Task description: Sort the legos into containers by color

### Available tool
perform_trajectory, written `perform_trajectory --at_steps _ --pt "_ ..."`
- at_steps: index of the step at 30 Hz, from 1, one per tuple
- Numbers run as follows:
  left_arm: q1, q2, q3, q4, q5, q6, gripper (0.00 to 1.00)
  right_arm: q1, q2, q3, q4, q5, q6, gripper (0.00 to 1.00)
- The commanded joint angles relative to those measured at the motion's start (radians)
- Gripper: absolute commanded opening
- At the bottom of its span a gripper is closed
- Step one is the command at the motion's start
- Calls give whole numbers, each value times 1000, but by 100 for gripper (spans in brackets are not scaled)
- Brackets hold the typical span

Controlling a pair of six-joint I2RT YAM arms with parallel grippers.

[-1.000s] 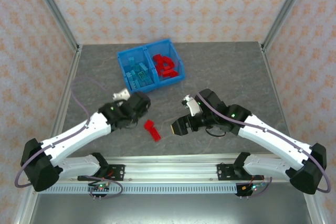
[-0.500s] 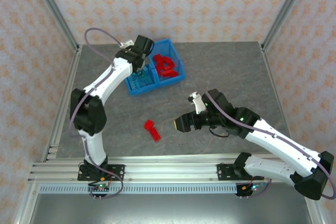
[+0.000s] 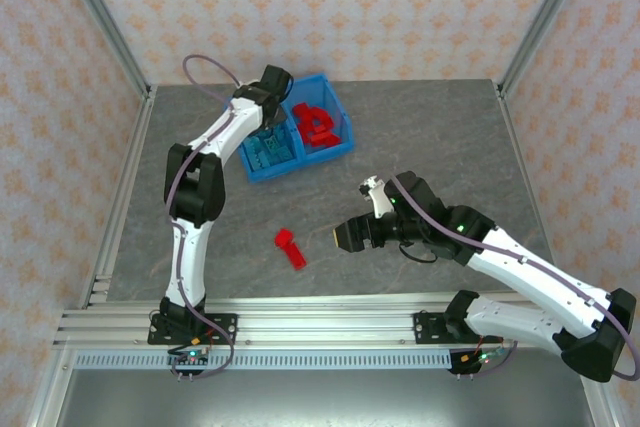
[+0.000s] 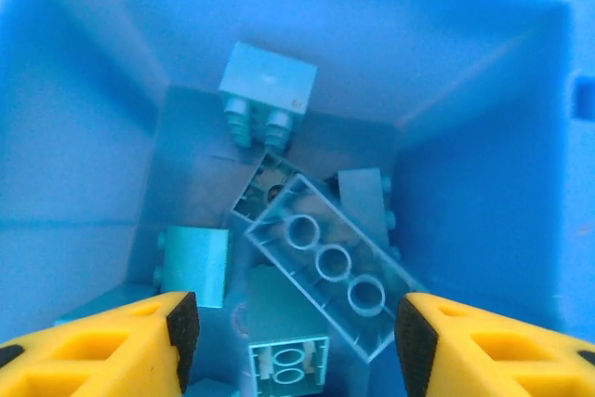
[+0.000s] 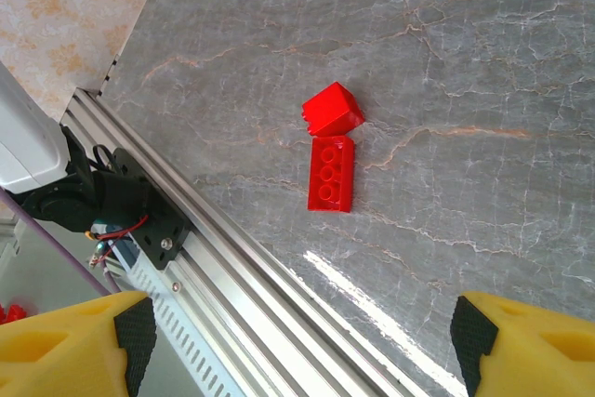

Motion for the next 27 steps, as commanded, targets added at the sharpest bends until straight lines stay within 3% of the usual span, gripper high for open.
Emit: perform_trajectory --at_steps 1,7,11,17,19,21,24,27 --pt "5 -108 -6 -48 24 5 61 7 0 -16 0 20 -1 84" --pt "-11 -428 -253 8 118 5 60 8 39 -22 28 38 14 84" --pt "-63 -713 -428 26 130 100 61 16 88 -21 72 40 27 84" --pt "-143 -1090 -661 18 212 443 82 60 233 27 130 35 27 84" --pt "-144 -1196 -735 0 299 576 90 77 287 41 148 40 31 83" --pt "-144 -1302 -818 -29 461 792 99 100 339 51 177 51 43 83" --pt "-144 -1422 -898 -127 626 1034 100 140 426 77 209 74 57 83" --pt "-146 -1502 -961 -215 673 1203 100 185 528 122 204 106 49 83"
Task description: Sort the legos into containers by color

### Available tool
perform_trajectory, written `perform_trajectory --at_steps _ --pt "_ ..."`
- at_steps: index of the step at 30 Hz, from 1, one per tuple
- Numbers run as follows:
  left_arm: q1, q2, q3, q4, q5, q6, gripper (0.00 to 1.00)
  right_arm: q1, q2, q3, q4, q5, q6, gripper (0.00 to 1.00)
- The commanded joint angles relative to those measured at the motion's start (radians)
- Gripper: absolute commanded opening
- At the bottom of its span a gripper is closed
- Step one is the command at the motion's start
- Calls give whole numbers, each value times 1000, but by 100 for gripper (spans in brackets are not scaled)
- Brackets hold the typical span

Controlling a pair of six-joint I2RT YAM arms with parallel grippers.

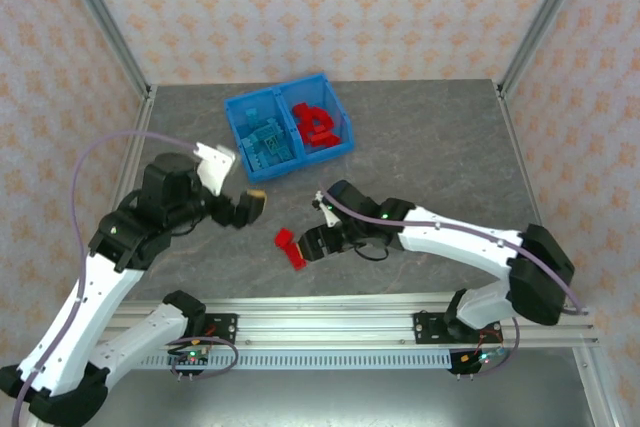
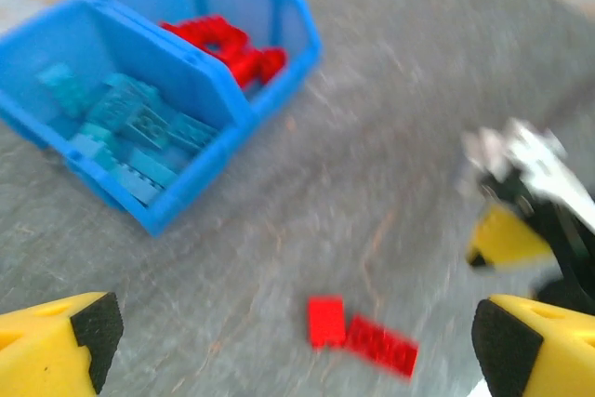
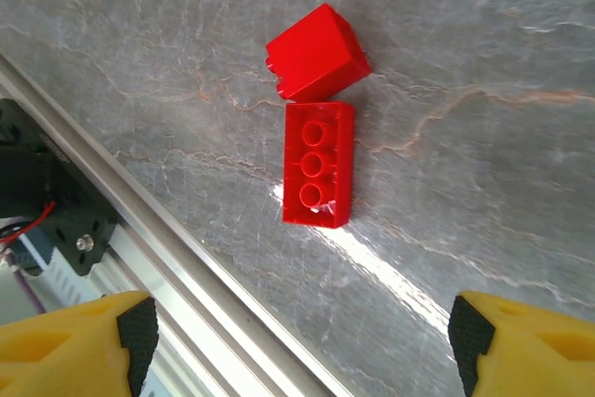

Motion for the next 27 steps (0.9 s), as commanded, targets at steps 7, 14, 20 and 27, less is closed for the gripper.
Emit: perform_trajectory --at_steps 7,14,20,27 --pt "-5 -271 -275 -159 201 577 100 115 268 174 -31 236 -1 81" --pt "-3 -471 -451 -128 141 607 100 121 407 231 -45 259 7 79" --pt "-4 -487 -470 -90 156 599 100 125 491 258 -35 243 21 74" --pt "-4 -467 -472 -97 163 608 100 134 511 249 -43 327 42 45"
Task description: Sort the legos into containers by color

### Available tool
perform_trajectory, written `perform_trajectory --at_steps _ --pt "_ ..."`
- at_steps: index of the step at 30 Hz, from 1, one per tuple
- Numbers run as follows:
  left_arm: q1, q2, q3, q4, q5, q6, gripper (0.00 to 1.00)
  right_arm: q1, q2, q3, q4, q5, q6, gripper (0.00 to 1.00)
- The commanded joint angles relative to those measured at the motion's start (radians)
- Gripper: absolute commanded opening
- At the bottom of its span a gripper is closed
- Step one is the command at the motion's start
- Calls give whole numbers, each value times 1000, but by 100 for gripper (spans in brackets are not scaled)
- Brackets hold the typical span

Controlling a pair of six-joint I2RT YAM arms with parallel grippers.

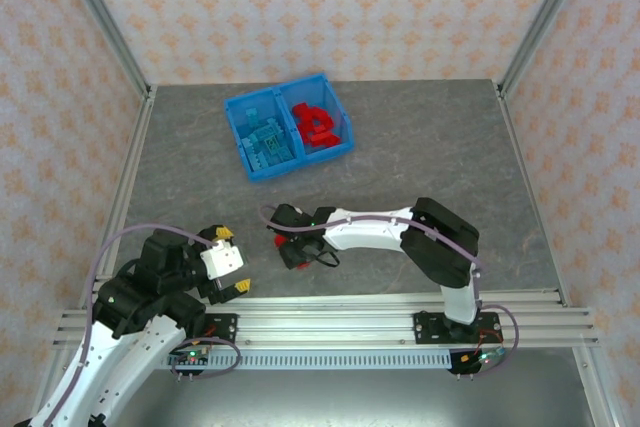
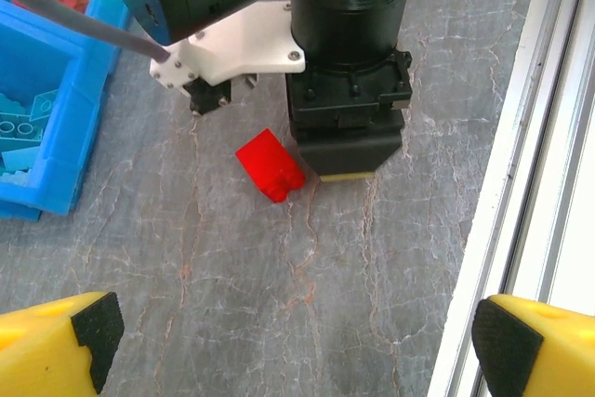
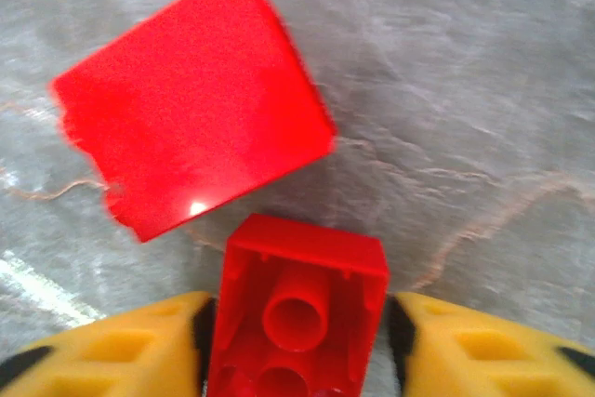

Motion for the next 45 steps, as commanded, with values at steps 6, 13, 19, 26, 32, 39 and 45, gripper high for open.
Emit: perform_trajectory --at_steps 6,13,19,26,32,39,45 --pt "-4 -4 -8 28 45 66 100 8 -72 -54 53 66 40 28" --pt "-4 59 21 146 314 136 100 -9 -261 -76 37 129 18 27" --pt "-10 198 88 311 355 116 100 -97 -398 -45 23 158 -29 27" --pt "-21 435 230 552 264 -63 99 -288 -375 75 72 141 -91 26" --pt "-22 518 212 751 60 -160 99 -441 -188 295 86 79 -113 26" --pt "-22 465 99 824 -98 -249 99 -531 135 618 85 48 -122 26" --pt "-23 485 109 713 -116 -179 99 -561 475 1027 -36 109 -132 25"
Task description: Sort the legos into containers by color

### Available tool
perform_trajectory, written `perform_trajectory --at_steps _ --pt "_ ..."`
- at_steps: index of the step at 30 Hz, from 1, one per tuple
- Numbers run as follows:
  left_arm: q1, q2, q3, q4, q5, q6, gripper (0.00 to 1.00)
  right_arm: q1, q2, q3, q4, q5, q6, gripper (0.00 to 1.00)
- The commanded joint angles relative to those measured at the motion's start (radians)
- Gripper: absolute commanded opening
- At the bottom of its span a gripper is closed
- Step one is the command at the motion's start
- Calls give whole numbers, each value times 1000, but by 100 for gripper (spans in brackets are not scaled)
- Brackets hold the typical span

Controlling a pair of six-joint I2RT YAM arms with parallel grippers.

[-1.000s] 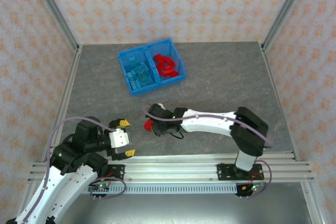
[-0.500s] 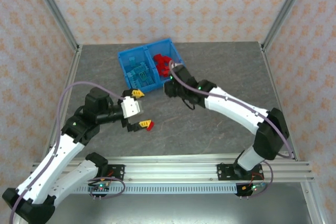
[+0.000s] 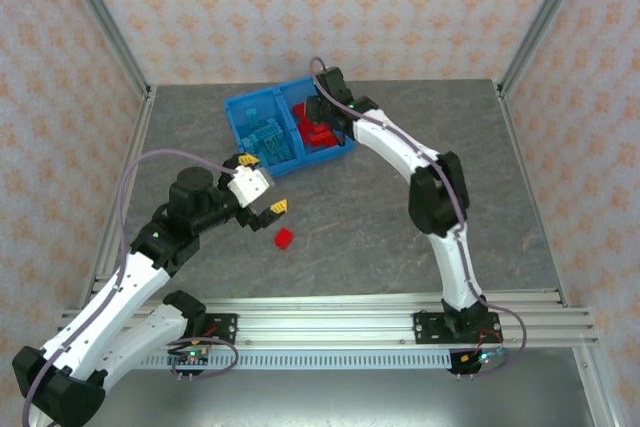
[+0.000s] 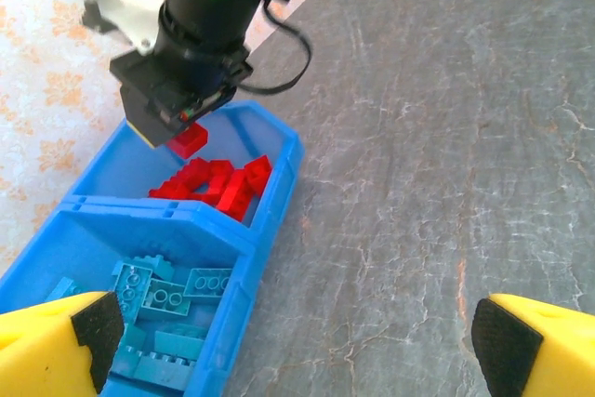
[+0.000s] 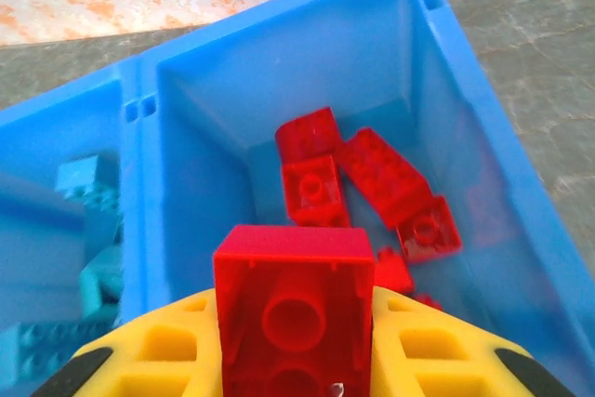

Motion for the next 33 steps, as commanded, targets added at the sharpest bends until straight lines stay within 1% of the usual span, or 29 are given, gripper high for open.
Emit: perform_trajectory --at_steps 1,4,8,13,15,17,18,20,23,27,30,31,33 --pt "-2 11 5 -46 -41 26 99 -17 138 210 -113 35 -7 25" --pt "-2 14 6 -63 -48 45 99 -29 255 364 -158 -5 -2 26" --pt "-3 18 -2 -64 -81 44 99 -29 321 446 -165 -94 11 33" --pt "-3 53 6 -67 -130 -11 99 -29 282 455 -197 -106 41 49" --pt "-3 70 10 -73 -147 -33 99 -29 238 441 -216 -105 46 52" --pt "-3 94 16 -77 -140 -71 99 -29 180 407 -237 -104 46 53" --pt "-3 109 22 -75 -141 -115 99 -29 142 373 -238 -102 46 53" --pt "-3 146 49 -88 -180 -206 100 -29 61 298 -232 -109 49 53" --pt "1 218 127 -174 -274 -338 99 -29 -94 141 -202 -146 46 54" --pt "0 338 292 -391 -327 -436 100 -26 -348 -125 -163 -229 15 62" --pt "1 413 419 -542 -365 -521 100 -22 -551 -362 -142 -251 -17 69" --pt "0 437 460 -593 -368 -546 100 -21 -632 -459 -129 -290 -39 73" --pt "0 462 491 -647 -376 -608 100 -19 -750 -598 -129 -376 -79 81"
